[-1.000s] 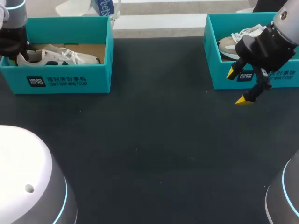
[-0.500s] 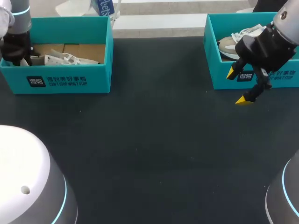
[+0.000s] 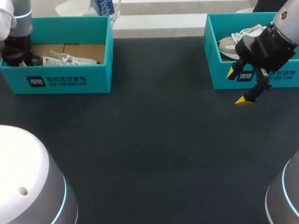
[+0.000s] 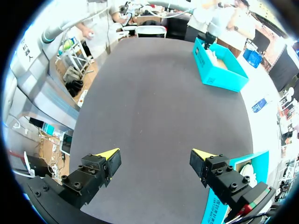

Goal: Take the shoe out of the shoebox, open the shoe tongue, remove and reinsert the insole, then place the shoe into the shoebox

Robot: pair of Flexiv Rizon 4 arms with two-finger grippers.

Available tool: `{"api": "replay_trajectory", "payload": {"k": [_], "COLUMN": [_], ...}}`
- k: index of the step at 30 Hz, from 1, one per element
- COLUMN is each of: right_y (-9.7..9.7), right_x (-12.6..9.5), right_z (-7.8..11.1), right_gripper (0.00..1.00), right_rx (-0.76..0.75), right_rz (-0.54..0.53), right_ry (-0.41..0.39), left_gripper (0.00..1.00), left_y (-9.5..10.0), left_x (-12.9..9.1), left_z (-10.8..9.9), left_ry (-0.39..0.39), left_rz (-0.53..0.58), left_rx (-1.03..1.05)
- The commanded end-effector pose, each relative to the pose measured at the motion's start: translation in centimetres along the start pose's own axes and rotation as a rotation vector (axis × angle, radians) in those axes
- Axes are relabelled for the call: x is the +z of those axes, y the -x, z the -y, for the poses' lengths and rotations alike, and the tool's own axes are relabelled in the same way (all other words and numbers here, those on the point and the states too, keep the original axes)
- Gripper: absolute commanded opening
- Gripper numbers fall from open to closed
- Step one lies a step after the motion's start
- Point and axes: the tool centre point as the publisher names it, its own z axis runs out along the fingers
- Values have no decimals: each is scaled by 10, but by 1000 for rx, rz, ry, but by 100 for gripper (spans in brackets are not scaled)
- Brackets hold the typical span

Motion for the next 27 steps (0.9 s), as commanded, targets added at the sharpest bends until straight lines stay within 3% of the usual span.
{"api": "replay_trajectory", "payload": {"k": [1, 18, 27], "right_y": [1, 1, 1], "right_x": [1, 1, 1], "right_z": [0, 0, 0], "right_gripper": [100, 100, 100], "right_rx": [0, 0, 0], "right_rz": [-1, -1, -1], "right_ry": [-3, -3, -3], "left_gripper": [38, 41, 51], "left_y": [-1, 3, 5], "left_x": [-1, -26, -41], "left_z": [0, 7, 2], "left_ry": [3, 8, 16], "left_rz": [0, 74, 127], "left_rx": [6, 42, 54]}}
